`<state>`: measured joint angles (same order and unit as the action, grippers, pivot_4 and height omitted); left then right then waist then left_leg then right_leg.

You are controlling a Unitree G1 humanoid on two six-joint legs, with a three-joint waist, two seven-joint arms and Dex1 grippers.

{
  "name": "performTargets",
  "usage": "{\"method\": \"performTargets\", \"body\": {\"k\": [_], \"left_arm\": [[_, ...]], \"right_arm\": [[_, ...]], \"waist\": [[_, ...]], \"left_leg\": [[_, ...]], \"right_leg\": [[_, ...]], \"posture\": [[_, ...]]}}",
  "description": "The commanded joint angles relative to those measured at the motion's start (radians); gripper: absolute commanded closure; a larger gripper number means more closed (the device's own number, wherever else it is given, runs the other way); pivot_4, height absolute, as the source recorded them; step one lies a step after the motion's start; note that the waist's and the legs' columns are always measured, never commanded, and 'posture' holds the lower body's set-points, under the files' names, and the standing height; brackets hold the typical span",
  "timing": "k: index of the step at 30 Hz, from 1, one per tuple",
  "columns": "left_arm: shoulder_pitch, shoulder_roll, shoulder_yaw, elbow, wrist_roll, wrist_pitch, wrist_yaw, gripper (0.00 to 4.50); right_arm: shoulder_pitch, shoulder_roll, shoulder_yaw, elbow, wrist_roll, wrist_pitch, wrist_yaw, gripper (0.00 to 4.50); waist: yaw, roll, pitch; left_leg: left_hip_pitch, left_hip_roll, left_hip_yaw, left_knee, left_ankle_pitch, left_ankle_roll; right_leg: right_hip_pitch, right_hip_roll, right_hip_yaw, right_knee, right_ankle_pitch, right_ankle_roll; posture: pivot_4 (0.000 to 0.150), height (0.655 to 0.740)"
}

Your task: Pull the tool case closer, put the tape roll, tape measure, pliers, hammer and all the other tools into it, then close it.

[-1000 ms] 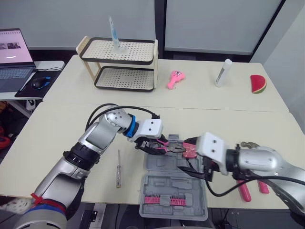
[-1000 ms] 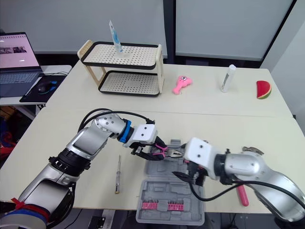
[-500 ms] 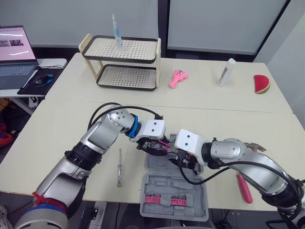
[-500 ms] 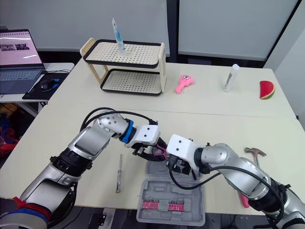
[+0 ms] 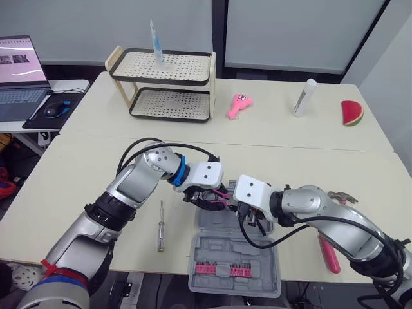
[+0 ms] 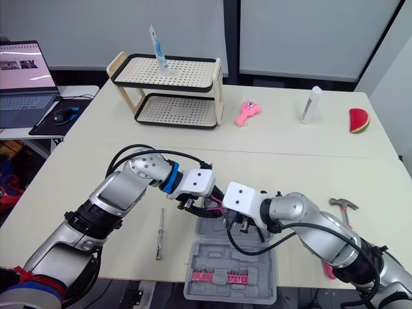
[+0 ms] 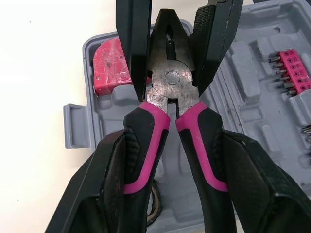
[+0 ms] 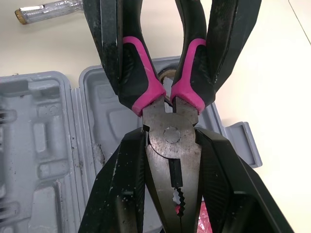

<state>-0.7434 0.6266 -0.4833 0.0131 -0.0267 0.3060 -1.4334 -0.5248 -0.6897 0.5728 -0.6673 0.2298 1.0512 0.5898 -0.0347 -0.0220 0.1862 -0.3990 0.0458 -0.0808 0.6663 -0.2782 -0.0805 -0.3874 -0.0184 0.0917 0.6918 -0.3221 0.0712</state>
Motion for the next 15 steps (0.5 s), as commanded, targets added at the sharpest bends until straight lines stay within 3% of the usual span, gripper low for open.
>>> {"method": "performTargets", "body": {"k": [1, 5, 6, 15], "left_arm": [[0.006, 0.011, 0.020, -0.022, -0.022, 0.009, -0.014, 1.27], [0.014, 0.048, 0.073, 0.004, -0.058, -0.008, -0.029, 0.10], [0.020, 0.064, 0.094, 0.016, -0.073, -0.023, -0.039, 0.00], [0.208, 0.248, 0.313, 0.069, -0.234, -0.153, -0.151, 0.00]], "right_arm": [[-0.018, -0.007, -0.029, -0.024, -0.017, -0.034, 0.014, 3.26], [-0.006, -0.056, -0.061, -0.037, -0.020, -0.065, 0.056, 3.26], [-0.003, -0.077, -0.072, -0.042, -0.017, -0.078, 0.073, 3.26], [0.009, -0.288, -0.119, -0.030, -0.026, -0.256, 0.296, 3.26]], "waist": [[0.000, 0.000, 0.000], [0.000, 0.000, 0.000], [0.000, 0.000, 0.000], [-0.011, 0.000, 0.000]], "left_leg": [[0.000, 0.000, 0.000, 0.000, 0.000, 0.000], [0.000, 0.000, 0.000, 0.000, 0.000, 0.000], [0.000, 0.000, 0.000, 0.000, 0.000, 0.000], [0.000, 0.001, 0.000, 0.000, 0.000, 0.000]], "right_leg": [[0.000, 0.000, 0.000, 0.000, 0.000, 0.000], [0.000, 0.000, 0.000, 0.000, 0.000, 0.000], [0.000, 0.000, 0.000, 0.000, 0.000, 0.000], [-0.001, 0.000, 0.000, 0.002, 0.000, -0.001]], "posture": [[0.150, 0.7350], [0.150, 0.7350], [0.150, 0.7350], [0.150, 0.7350]]}}
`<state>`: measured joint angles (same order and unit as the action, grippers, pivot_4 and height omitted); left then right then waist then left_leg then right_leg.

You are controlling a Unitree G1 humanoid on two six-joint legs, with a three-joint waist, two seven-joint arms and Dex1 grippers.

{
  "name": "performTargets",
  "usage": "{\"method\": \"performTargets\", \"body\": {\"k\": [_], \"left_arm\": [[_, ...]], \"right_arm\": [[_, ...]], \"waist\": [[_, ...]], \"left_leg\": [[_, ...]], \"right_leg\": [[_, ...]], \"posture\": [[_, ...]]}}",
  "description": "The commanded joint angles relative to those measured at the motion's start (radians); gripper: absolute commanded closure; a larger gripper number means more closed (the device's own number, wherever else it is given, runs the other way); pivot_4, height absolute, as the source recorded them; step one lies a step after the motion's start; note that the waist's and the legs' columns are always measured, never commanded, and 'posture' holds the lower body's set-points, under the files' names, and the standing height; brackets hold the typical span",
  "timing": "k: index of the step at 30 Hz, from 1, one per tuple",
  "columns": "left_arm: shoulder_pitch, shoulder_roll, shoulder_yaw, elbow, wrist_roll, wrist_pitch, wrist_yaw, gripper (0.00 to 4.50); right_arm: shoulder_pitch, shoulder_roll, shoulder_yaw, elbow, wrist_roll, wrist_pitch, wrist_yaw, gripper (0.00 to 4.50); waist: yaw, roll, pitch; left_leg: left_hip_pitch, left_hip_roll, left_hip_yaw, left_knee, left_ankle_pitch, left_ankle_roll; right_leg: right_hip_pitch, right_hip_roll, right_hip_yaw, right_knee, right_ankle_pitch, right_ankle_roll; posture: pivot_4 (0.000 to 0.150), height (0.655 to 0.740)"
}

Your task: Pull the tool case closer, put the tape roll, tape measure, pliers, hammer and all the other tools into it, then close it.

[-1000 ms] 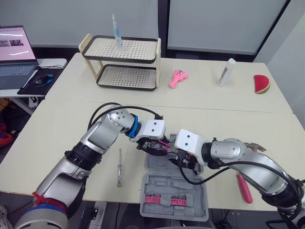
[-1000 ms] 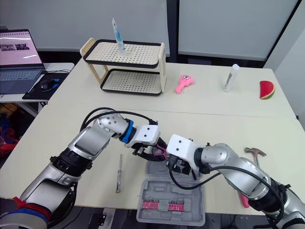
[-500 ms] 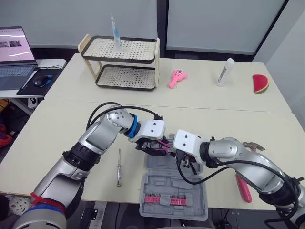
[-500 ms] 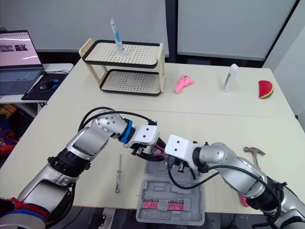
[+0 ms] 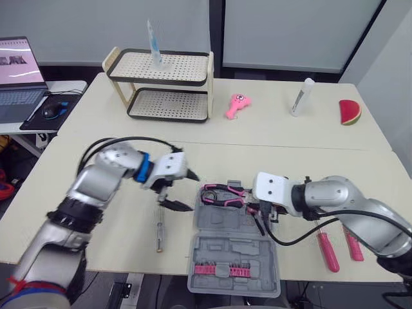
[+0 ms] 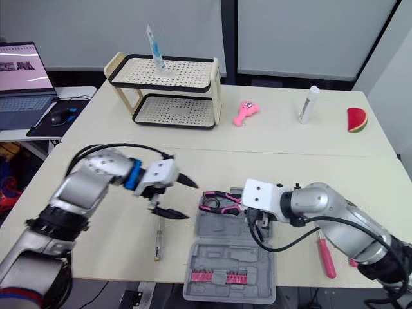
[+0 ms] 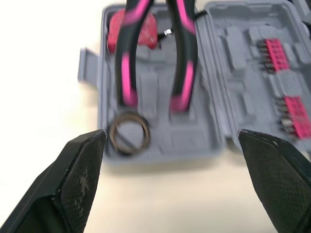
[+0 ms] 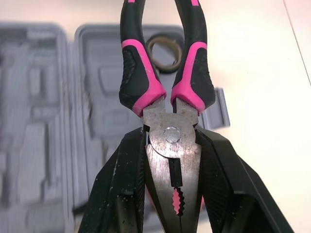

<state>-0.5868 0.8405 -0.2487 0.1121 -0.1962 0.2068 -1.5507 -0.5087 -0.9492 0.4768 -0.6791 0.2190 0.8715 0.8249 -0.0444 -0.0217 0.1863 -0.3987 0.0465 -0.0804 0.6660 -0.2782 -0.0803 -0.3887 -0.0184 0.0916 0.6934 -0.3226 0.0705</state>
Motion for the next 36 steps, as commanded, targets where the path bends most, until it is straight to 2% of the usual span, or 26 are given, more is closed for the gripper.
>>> {"method": "performTargets", "body": {"k": [1, 5, 10, 23, 36], "left_arm": [[0.083, 0.046, 0.099, -0.039, -0.076, -0.072, -0.039, 0.00], [0.234, 0.081, 0.165, -0.086, -0.113, -0.123, -0.036, 0.00], [0.353, 0.066, 0.210, -0.088, -0.107, -0.227, 0.013, 0.00], [0.384, 0.049, 0.200, -0.135, -0.120, -0.248, 0.086, 0.00], [0.382, 0.031, 0.178, -0.123, -0.103, -0.279, 0.104, 0.00]], "right_arm": [[-0.007, -0.041, -0.017, -0.009, -0.027, -0.097, 0.077, 3.26], [-0.006, -0.045, 0.025, 0.043, -0.091, -0.166, 0.117, 3.26], [-0.027, 0.023, 0.090, 0.111, -0.171, -0.194, 0.131, 3.26], [-0.050, 0.181, 0.168, 0.232, -0.291, -0.200, 0.158, 3.26], [0.006, 0.239, 0.192, 0.236, -0.334, -0.151, 0.159, 3.26]], "waist": [[-0.001, 0.000, 0.000], [-0.003, 0.000, 0.000], [-0.006, 0.001, 0.000], [-0.009, 0.001, 0.001], [-0.010, 0.001, 0.001]], "left_leg": [[0.000, 0.000, 0.000, 0.000, 0.000, 0.000], [0.001, 0.000, 0.001, 0.000, 0.000, 0.000], [0.001, 0.001, 0.001, 0.000, 0.000, 0.000], [0.001, 0.000, 0.001, 0.000, 0.000, 0.000], [0.001, 0.000, 0.000, 0.000, 0.000, 0.000]], "right_leg": [[0.000, 0.000, 0.000, 0.001, 0.000, 0.000], [0.000, 0.000, 0.000, 0.002, 0.000, 0.000], [0.000, 0.000, 0.000, 0.003, 0.000, -0.001], [0.000, 0.000, 0.000, 0.003, -0.001, -0.001], [0.000, 0.000, 0.000, 0.003, -0.001, -0.001]], "posture": [[0.150, 0.7350], [0.150, 0.7350], [0.150, 0.7350], [0.150, 0.7350], [0.150, 0.7350]]}}
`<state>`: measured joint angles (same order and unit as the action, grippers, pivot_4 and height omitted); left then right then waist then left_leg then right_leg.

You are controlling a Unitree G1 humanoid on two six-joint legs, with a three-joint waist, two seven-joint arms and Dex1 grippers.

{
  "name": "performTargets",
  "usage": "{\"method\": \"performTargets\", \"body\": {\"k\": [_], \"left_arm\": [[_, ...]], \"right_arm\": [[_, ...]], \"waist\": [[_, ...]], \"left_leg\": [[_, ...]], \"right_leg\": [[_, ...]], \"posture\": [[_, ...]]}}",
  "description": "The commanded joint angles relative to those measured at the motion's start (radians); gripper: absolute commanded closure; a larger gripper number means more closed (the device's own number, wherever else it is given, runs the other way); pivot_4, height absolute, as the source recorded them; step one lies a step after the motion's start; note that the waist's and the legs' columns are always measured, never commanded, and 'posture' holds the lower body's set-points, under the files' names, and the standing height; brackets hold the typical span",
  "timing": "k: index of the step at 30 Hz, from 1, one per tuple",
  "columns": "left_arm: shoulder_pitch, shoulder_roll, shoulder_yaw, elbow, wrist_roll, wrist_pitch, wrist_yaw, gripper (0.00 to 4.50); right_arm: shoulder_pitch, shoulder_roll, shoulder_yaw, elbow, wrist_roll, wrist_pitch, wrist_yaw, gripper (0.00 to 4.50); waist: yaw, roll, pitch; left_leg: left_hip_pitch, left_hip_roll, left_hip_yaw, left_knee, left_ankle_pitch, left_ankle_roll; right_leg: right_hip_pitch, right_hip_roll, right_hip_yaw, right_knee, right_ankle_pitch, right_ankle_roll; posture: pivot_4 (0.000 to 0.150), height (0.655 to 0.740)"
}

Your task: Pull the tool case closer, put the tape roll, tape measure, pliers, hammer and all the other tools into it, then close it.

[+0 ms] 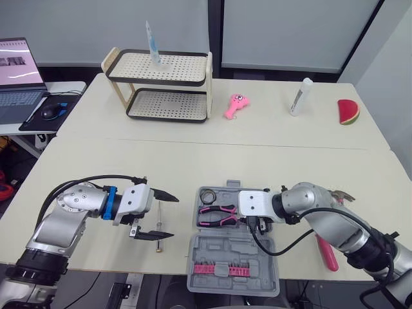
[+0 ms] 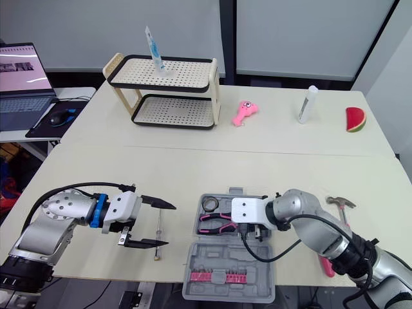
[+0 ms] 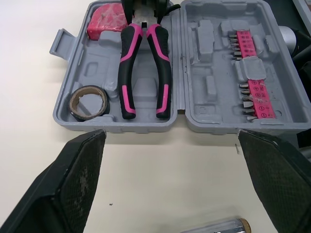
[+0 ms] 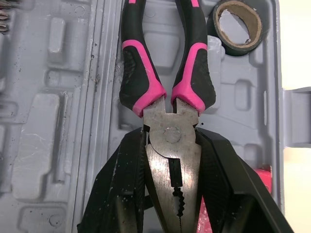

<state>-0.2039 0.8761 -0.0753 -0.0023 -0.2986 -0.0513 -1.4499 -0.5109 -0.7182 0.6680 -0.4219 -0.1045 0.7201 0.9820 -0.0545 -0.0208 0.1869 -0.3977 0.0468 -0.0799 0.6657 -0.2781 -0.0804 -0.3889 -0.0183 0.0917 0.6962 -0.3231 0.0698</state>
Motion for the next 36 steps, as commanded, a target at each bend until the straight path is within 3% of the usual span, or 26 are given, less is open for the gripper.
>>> {"method": "performTargets", "body": {"k": [1, 8, 10, 16, 21, 36], "left_arm": [[-0.001, -0.006, 0.003, -0.002, 0.002, -0.027, 0.003, 0.00], [-0.009, -0.013, -0.002, 0.014, 0.011, -0.045, 0.004, 0.00], [-0.010, -0.015, -0.003, 0.017, 0.014, -0.048, 0.005, 0.00], [-0.017, -0.019, -0.004, 0.035, 0.019, -0.060, 0.007, 0.00], [-0.016, -0.023, -0.001, 0.047, 0.025, -0.070, 0.010, 0.00], [0.009, -0.023, 0.010, 0.046, 0.017, -0.080, 0.014, 0.00]], "right_arm": [[0.011, 0.010, 0.000, -0.021, -0.010, 0.005, 0.003, 3.26], [0.017, 0.026, -0.002, -0.014, -0.006, 0.030, 0.005, 3.26], [0.015, 0.029, -0.008, -0.012, -0.003, 0.032, 0.005, 2.55], [0.001, 0.025, -0.055, -0.037, 0.036, 0.032, 0.026, 1.29], [-0.005, 0.045, -0.139, -0.084, 0.121, -0.007, 0.055, 1.29], [0.059, 0.137, -0.062, 0.068, 0.059, -0.090, -0.038, 4.24]], "waist": [[0.000, 0.000, 0.000], [-0.002, 0.000, 0.000], [-0.002, 0.000, 0.000], [-0.002, 0.000, 0.000], [-0.002, 0.000, 0.000], [-0.002, 0.000, 0.000]], "left_leg": [[0.000, 0.000, 0.000, 0.000, 0.000, 0.000], [0.000, 0.000, 0.000, 0.000, 0.000, 0.000], [0.000, 0.000, 0.000, 0.000, 0.000, 0.000], [0.000, 0.000, 0.000, 0.000, 0.000, 0.000], [0.000, 0.000, 0.000, 0.000, 0.000, 0.000], [0.001, 0.000, 0.000, 0.000, 0.000, 0.000]], "right_leg": [[0.000, 0.000, 0.000, 0.000, 0.000, 0.000], [0.000, 0.000, 0.000, 0.000, 0.000, 0.000], [0.000, 0.000, 0.000, 0.000, 0.000, 0.000], [0.000, 0.000, 0.000, 0.000, 0.000, 0.000], [0.000, 0.000, 0.000, 0.000, 0.000, 0.000], [0.000, 0.000, 0.000, 0.001, 0.000, 0.000]], "posture": [[0.150, 0.7350], [0.150, 0.7350], [0.150, 0.7350], [0.150, 0.7350], [0.150, 0.7350], [0.150, 0.7350]]}}
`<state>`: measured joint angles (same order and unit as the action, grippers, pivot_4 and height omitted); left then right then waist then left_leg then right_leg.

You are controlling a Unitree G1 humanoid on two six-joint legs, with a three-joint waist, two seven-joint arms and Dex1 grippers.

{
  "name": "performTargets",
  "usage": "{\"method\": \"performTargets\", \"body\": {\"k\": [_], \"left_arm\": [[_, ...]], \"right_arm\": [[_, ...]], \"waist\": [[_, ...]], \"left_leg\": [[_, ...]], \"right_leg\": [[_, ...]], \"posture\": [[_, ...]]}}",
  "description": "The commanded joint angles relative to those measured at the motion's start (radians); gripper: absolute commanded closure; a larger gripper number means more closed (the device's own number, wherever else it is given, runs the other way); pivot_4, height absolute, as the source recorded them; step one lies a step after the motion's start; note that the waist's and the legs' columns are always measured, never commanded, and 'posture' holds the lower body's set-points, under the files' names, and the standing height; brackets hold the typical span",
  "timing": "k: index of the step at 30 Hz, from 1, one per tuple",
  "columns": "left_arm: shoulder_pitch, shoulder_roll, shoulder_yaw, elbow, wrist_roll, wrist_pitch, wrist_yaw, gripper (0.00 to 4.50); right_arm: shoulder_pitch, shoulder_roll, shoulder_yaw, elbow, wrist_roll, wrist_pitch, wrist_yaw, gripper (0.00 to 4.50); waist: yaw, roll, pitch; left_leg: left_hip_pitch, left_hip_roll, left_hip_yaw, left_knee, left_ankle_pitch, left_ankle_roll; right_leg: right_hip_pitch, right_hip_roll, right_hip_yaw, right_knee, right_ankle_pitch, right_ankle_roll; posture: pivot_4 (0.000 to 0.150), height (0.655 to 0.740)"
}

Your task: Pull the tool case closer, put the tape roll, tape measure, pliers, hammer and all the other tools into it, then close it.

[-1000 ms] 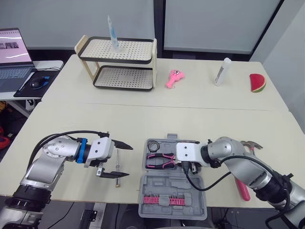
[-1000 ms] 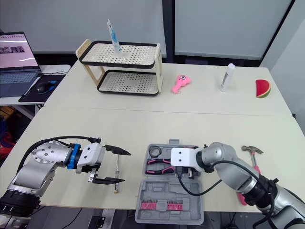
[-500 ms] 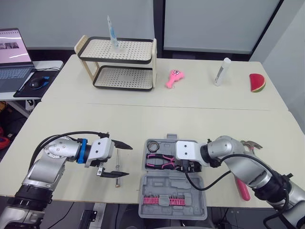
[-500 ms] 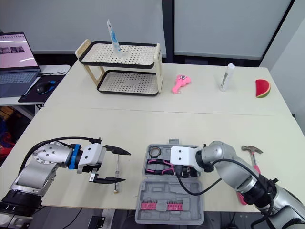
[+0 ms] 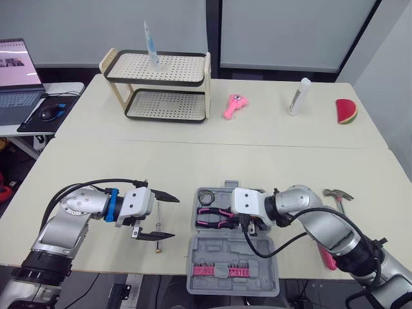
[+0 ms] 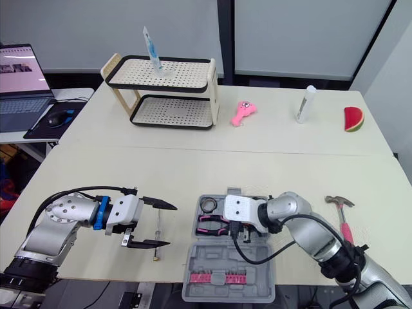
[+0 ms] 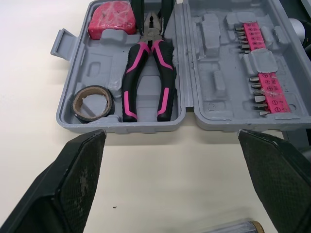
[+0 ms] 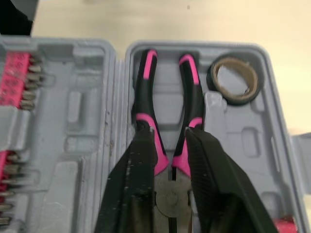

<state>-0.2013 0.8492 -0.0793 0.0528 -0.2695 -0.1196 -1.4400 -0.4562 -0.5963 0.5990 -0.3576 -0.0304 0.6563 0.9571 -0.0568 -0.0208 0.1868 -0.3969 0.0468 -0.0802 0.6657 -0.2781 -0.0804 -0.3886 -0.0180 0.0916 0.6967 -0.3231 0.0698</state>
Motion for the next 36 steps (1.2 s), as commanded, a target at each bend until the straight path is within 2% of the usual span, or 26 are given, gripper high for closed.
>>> {"method": "performTargets", "body": {"k": [1, 13, 18, 21, 24, 28, 32, 34, 36], "left_arm": [[0.008, 0.005, 0.015, -0.009, -0.011, -0.012, 0.005, 0.00], [0.015, 0.008, 0.019, -0.013, -0.014, -0.002, 0.017, 0.00], [0.006, 0.009, 0.018, -0.030, -0.020, 0.035, 0.026, 0.00], [0.008, 0.018, 0.018, -0.053, -0.006, 0.078, 0.047, 0.00], [0.028, 0.019, 0.018, -0.073, 0.003, 0.089, 0.068, 0.00], [0.051, 0.015, 0.010, -0.094, 0.004, 0.083, 0.077, 0.00], [0.065, 0.034, -0.023, -0.099, 0.039, 0.087, 0.070, 0.81], [0.057, 0.033, -0.056, -0.107, 0.069, 0.112, 0.077, 1.56], [0.048, 0.029, -0.089, -0.115, 0.099, 0.136, 0.087, 2.13]], "right_arm": [[0.007, 0.017, 0.014, 0.016, -0.023, -0.038, -0.016, 4.45], [0.038, 0.005, 0.079, 0.106, -0.112, -0.081, -0.009, 4.48], [0.045, 0.031, 0.044, 0.087, -0.100, -0.144, -0.022, 4.48], [0.060, 0.071, -0.074, 0.018, -0.025, -0.170, -0.053, 4.48], [0.105, 0.000, -0.212, -0.103, 0.054, -0.163, -0.016, 4.48], [0.251, -0.135, -0.392, -0.215, 0.164, -0.215, 0.053, 4.48], [0.427, -0.284, -0.537, -0.235, 0.203, -0.255, 0.114, 4.50], [0.489, -0.340, -0.557, -0.192, 0.177, -0.306, 0.132, 4.50], [0.530, -0.377, -0.553, -0.155, 0.144, -0.342, 0.135, 4.50]], "waist": [[0.000, 0.000, 0.000], [0.000, 0.000, -0.001], [0.000, 0.000, -0.001], [0.000, 0.000, -0.001], [0.001, 0.001, 0.000], [0.009, 0.000, -0.001], [0.016, 0.000, -0.002], [0.008, 0.000, -0.002], [0.002, 0.000, -0.001]], "left_leg": [[0.000, 0.000, 0.000, 0.000, 0.000, 0.000], [0.001, 0.000, 0.000, 0.000, 0.000, 0.000], [0.001, 0.000, 0.000, 0.000, 0.000, 0.000], [0.001, 0.000, 0.000, 0.000, 0.000, 0.000], [0.001, 0.000, 0.000, 0.000, 0.000, 0.000], [0.001, 0.000, 0.000, 0.000, 0.000, 0.000], [0.002, 0.000, 0.000, 0.000, 0.000, 0.000], [0.004, 0.000, 0.001, 0.000, 0.000, 0.000], [0.012, 0.000, 0.003, -0.002, 0.000, 0.000]], "right_leg": [[0.000, 0.000, 0.000, 0.000, 0.000, 0.000], [0.001, 0.000, 0.000, 0.000, 0.000, 0.000], [0.002, 0.000, 0.000, 0.000, 0.000, 0.000], [0.001, 0.000, 0.000, 0.000, 0.000, 0.000], [0.001, 0.000, 0.000, 0.001, 0.000, 0.000], [0.002, -0.001, -0.001, 0.001, 0.000, 0.000], [0.003, -0.001, -0.001, 0.001, 0.000, 0.000], [0.004, 0.000, 0.001, 0.001, 0.000, 0.000], [0.010, 0.000, 0.003, 0.000, -0.001, 0.000]], "posture": [[0.150, 0.7350], [0.150, 0.7350], [0.150, 0.7350], [0.150, 0.7350], [0.150, 0.7350], [0.150, 0.7350], [0.150, 0.7350], [0.150, 0.7350], [0.150, 0.7350]]}}
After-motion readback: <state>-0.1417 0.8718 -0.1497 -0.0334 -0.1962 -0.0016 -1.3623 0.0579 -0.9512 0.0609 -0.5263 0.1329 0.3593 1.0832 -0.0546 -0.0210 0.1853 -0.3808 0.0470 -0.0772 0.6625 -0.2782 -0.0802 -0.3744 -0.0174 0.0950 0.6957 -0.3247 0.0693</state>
